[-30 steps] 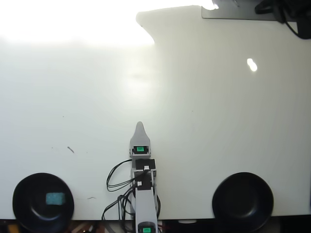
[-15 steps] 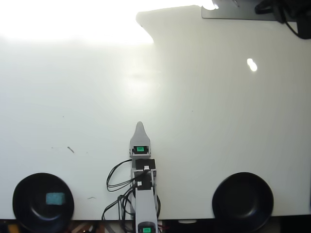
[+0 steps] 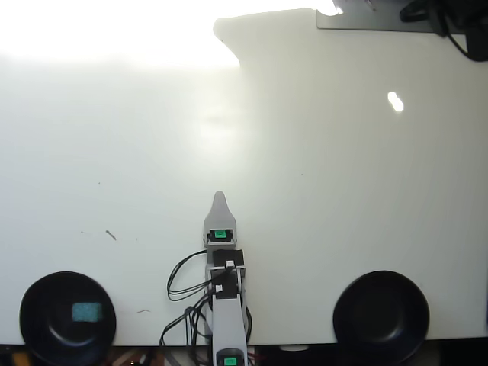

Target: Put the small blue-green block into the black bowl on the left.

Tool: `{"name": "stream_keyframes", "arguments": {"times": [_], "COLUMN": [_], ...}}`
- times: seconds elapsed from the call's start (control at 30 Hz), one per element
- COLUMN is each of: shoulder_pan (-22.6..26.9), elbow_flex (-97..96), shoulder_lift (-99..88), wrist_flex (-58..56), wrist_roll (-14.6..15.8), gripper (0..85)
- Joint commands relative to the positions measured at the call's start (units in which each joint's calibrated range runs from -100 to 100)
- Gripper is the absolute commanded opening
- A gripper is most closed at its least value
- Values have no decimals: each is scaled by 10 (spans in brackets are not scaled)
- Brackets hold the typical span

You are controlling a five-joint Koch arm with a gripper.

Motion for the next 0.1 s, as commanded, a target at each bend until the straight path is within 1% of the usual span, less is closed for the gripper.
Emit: {"name": "stream_keyframes", "arguments": {"times": [0.0, 0.07], "shoulder_pan": [0, 0], "elbow_flex": [-17, -17], "shoulder_lift": [-2, -2], "wrist_flex": [0, 0], "wrist_roll": [0, 0], "gripper": [491, 491]}}
